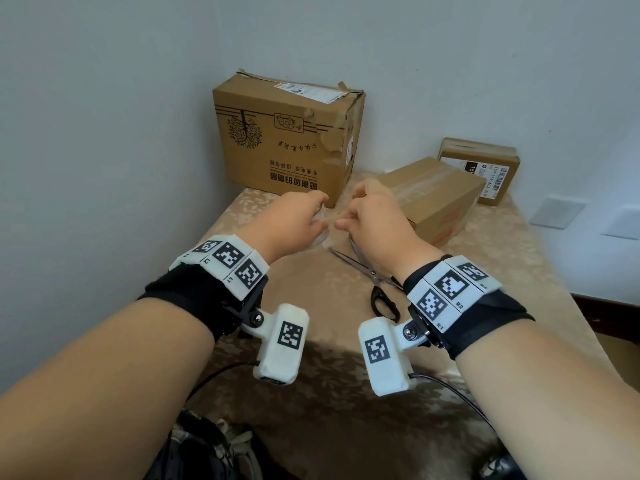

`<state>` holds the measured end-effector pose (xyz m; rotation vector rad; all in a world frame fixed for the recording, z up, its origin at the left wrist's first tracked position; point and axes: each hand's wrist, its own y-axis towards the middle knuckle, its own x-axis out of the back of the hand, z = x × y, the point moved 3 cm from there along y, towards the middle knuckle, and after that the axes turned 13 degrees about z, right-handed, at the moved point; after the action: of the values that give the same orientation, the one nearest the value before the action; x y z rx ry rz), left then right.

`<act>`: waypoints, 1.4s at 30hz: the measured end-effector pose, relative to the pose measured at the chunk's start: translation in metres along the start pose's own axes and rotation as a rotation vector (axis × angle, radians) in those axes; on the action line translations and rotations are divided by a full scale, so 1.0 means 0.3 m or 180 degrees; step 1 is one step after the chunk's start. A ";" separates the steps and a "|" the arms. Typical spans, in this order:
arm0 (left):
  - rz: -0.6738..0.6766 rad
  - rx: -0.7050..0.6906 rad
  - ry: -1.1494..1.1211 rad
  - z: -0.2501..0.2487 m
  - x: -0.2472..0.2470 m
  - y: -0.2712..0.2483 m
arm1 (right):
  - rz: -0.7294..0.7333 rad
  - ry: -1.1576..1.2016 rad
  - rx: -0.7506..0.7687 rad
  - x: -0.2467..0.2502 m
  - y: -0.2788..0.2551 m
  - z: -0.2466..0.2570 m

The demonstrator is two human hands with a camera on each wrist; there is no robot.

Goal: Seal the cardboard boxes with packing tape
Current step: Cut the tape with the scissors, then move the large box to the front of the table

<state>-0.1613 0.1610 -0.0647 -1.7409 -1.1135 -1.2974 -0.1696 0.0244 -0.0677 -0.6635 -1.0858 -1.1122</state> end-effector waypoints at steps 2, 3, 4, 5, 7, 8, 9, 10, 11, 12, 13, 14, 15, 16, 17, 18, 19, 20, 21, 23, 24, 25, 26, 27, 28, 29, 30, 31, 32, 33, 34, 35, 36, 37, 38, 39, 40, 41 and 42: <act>-0.0051 0.0106 0.0152 0.051 0.002 0.000 | 0.0002 -0.0141 0.0033 0.025 0.003 0.001; -0.0048 0.0197 0.0199 0.089 -0.004 0.001 | -0.0122 -0.0155 0.0006 0.050 -0.001 -0.006; -0.0023 0.0313 0.0212 0.134 -0.018 0.000 | -0.0315 -0.0196 -0.0057 0.076 -0.006 -0.025; 0.0041 0.0442 0.0228 0.176 -0.037 -0.002 | -0.0489 -0.0391 -0.0161 0.097 -0.011 -0.050; 0.0353 0.0719 0.0410 0.225 -0.076 -0.008 | -0.0435 -0.1020 -0.0514 0.104 -0.019 -0.111; 0.0480 0.0811 0.0637 0.228 -0.090 -0.005 | -0.0280 -0.1207 -0.0673 0.095 -0.015 -0.138; 0.0531 0.0831 0.0936 0.214 -0.096 0.003 | -0.0139 -0.1232 -0.0813 0.080 -0.007 -0.156; 0.0475 0.0799 0.1161 0.183 -0.091 0.010 | -0.0078 -0.1189 -0.0923 0.065 0.001 -0.163; 0.0324 0.0717 0.1228 0.143 -0.082 0.019 | -0.0085 -0.1203 -0.1014 0.052 0.011 -0.161; 0.0119 0.0567 0.1144 0.099 -0.071 0.030 | -0.0106 -0.1315 -0.1091 0.041 0.019 -0.154; -0.0042 0.0415 0.0960 0.059 -0.065 0.049 | -0.0108 -0.1472 -0.1165 0.032 0.024 -0.144; -0.0115 0.0290 0.0707 0.029 -0.068 0.071 | -0.0089 -0.1621 -0.1215 0.023 0.028 -0.137; -0.0117 0.0215 0.0394 0.005 -0.075 0.094 | -0.0052 -0.1738 -0.1255 0.013 0.030 -0.134; -0.0067 0.0190 0.0018 -0.012 -0.087 0.117 | -0.0014 -0.1816 -0.1275 0.003 0.032 -0.137; 0.0001 0.0209 -0.0403 -0.022 -0.103 0.138 | 0.0045 -0.1859 -0.1273 -0.010 0.035 -0.143; 0.0039 0.0217 -0.0819 -0.031 -0.118 0.157 | 0.0110 -0.1895 -0.1243 -0.020 0.036 -0.146; 0.0079 0.0196 -0.1183 -0.039 -0.135 0.175 | 0.0155 -0.1927 -0.1196 -0.024 0.037 -0.148; 0.0108 0.0151 -0.1482 -0.047 -0.149 0.192 | 0.0178 -0.1929 -0.1135 -0.026 0.039 -0.152; 0.0111 0.0109 -0.1715 -0.055 -0.162 0.204 | 0.0180 -0.1901 -0.1075 -0.020 0.037 -0.155; 0.0078 0.0083 -0.2029 -0.058 -0.181 0.219 | 0.0109 -0.1729 -0.0967 -0.004 0.025 -0.169; 0.0058 0.0095 -0.2093 -0.056 -0.188 0.223 | 0.0084 -0.1659 -0.0941 0.002 0.017 -0.178; 0.0049 0.0096 -0.2104 -0.051 -0.197 0.225 | 0.0107 -0.1636 -0.0952 0.003 0.009 -0.185; 0.0069 0.0088 -0.2104 -0.049 -0.205 0.225 | 0.0168 -0.1602 -0.1003 0.001 0.003 -0.192; 0.0102 0.0066 -0.2147 -0.047 -0.214 0.225 | 0.0247 -0.1482 -0.1075 0.001 -0.002 -0.194; 0.0130 0.0051 -0.2223 -0.047 -0.218 0.224 | 0.0342 -0.1270 -0.1149 0.001 -0.005 -0.193; 0.0122 0.0042 -0.2300 -0.047 -0.220 0.223 | 0.0430 -0.1017 -0.1192 0.004 -0.008 -0.191; 0.0092 0.0023 -0.2357 -0.052 -0.215 0.218 | 0.0470 -0.0802 -0.1172 0.008 -0.013 -0.192; 0.0053 -0.0026 -0.2423 -0.060 -0.207 0.211 | 0.0449 -0.0677 -0.1113 0.019 -0.023 -0.194; 0.0018 -0.0090 -0.2511 -0.072 -0.194 0.200 | 0.0375 -0.0625 -0.1034 0.032 -0.035 -0.205; -0.0024 -0.0179 -0.2627 -0.084 -0.176 0.189 | 0.0240 -0.0583 -0.0942 0.050 -0.051 -0.223; -0.0060 -0.0283 -0.2753 -0.098 -0.153 0.175 | 0.0039 -0.0498 -0.0840 0.072 -0.070 -0.244; -0.0092 -0.0404 -0.2893 -0.110 -0.129 0.163 | -0.0209 -0.0285 -0.0707 0.097 -0.091 -0.268; -0.0125 -0.0525 -0.3004 -0.124 -0.103 0.152 | -0.0490 0.0121 -0.0541 0.124 -0.115 -0.290; -0.0180 -0.0637 -0.3093 -0.137 -0.079 0.145 | -0.0766 0.0720 -0.0379 0.156 -0.144 -0.305; -0.0257 -0.0700 -0.3131 -0.144 -0.062 0.147 | -0.0995 0.1369 -0.0283 0.183 -0.168 -0.326; -0.0360 -0.0747 -0.3130 -0.149 -0.052 0.152 | -0.1189 0.1959 -0.0247 0.206 -0.192 -0.348; -0.0474 -0.0738 -0.3098 -0.149 -0.050 0.166 | -0.1333 0.2481 -0.0246 0.225 -0.213 -0.374; -0.0559 -0.0679 -0.3099 -0.147 -0.055 0.183 | -0.1368 0.2997 -0.0271 0.233 -0.231 -0.404; -0.0602 -0.0561 -0.3117 -0.152 -0.064 0.195 | -0.1311 0.3531 -0.0291 0.233 -0.243 -0.434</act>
<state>-0.1274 0.0929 -0.0730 -2.5494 -1.7444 -0.5970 -0.1887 -0.1390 -0.0568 0.1753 -0.1950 -1.5883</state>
